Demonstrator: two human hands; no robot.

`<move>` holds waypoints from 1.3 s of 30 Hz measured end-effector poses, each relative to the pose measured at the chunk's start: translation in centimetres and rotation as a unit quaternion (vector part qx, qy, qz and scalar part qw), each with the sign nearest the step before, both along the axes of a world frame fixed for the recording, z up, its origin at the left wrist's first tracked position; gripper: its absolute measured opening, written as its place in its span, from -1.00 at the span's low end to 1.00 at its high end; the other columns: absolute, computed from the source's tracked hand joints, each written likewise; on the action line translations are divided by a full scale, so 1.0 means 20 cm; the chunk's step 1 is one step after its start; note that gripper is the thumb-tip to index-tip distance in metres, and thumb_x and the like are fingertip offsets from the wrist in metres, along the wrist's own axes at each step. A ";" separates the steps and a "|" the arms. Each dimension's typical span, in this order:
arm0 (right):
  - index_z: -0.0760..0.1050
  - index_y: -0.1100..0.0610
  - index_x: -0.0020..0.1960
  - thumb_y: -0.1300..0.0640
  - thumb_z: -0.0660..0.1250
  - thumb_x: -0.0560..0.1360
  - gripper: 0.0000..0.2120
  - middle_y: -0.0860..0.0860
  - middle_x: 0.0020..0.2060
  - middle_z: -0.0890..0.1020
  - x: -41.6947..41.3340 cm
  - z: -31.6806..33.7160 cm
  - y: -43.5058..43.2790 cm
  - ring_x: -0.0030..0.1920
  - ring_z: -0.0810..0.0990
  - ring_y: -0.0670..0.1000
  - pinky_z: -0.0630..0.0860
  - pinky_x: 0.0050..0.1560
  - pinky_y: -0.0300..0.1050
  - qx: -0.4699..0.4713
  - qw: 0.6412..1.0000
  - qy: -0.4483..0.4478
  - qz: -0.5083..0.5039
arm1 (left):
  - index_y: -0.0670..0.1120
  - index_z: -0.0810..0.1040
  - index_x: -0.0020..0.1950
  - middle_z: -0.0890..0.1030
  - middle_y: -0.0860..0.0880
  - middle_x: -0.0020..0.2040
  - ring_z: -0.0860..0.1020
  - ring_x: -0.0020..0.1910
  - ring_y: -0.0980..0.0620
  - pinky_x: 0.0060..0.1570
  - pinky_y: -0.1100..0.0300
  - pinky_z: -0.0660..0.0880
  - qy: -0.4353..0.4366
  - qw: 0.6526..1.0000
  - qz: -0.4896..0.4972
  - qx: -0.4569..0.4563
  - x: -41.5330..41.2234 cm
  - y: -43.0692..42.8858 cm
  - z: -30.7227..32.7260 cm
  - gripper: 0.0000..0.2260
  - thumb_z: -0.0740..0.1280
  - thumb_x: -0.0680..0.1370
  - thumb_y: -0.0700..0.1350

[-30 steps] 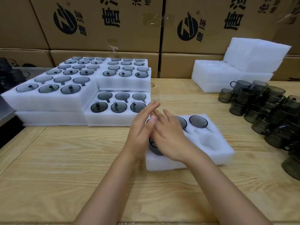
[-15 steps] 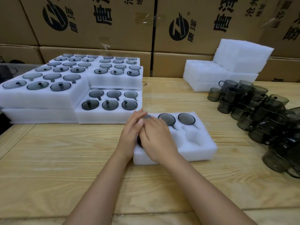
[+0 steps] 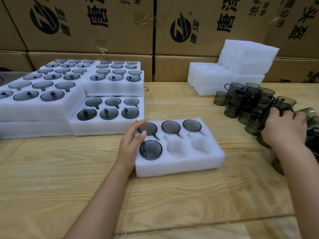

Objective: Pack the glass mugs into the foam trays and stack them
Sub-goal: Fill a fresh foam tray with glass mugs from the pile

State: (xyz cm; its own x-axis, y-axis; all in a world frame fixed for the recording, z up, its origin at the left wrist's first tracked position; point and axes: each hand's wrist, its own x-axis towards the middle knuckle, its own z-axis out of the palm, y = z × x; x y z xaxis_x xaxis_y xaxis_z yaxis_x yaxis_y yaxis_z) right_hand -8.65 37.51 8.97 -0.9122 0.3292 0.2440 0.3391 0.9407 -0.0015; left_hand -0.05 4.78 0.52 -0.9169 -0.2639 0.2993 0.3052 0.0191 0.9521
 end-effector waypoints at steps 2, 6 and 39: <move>0.21 0.19 0.41 0.21 0.20 0.53 -0.54 0.33 0.33 0.31 -0.03 -0.01 0.05 0.35 0.17 0.33 0.21 0.33 0.16 0.014 0.999 -0.037 -0.016 | -0.12 0.50 0.27 0.47 -0.03 0.37 0.26 0.44 0.25 0.34 0.35 0.24 0.002 1.000 -0.001 -0.006 0.00 0.00 0.00 -0.59 0.23 0.43 -0.08; 0.25 0.20 0.40 0.19 0.29 0.50 -0.50 0.32 0.29 0.37 -0.07 -0.01 0.09 0.31 0.27 0.33 0.29 0.24 0.18 0.035 0.999 -0.033 -0.020 | -0.09 0.50 0.24 0.47 -0.03 0.37 0.25 0.43 0.27 0.25 0.49 0.25 0.003 1.000 -0.003 -0.010 -0.01 0.00 0.00 -0.61 0.22 0.43 -0.08; 0.59 0.10 0.11 0.35 0.30 0.42 -0.68 -0.03 -0.09 0.67 0.39 -0.03 -0.96 -0.07 0.56 0.03 0.42 0.09 -0.02 -0.335 0.800 0.142 0.476 | 0.25 0.35 0.25 0.57 0.29 0.08 0.52 0.08 0.32 0.05 0.47 0.37 0.067 0.973 0.039 -0.216 0.08 0.10 0.17 -0.43 0.41 0.29 -0.05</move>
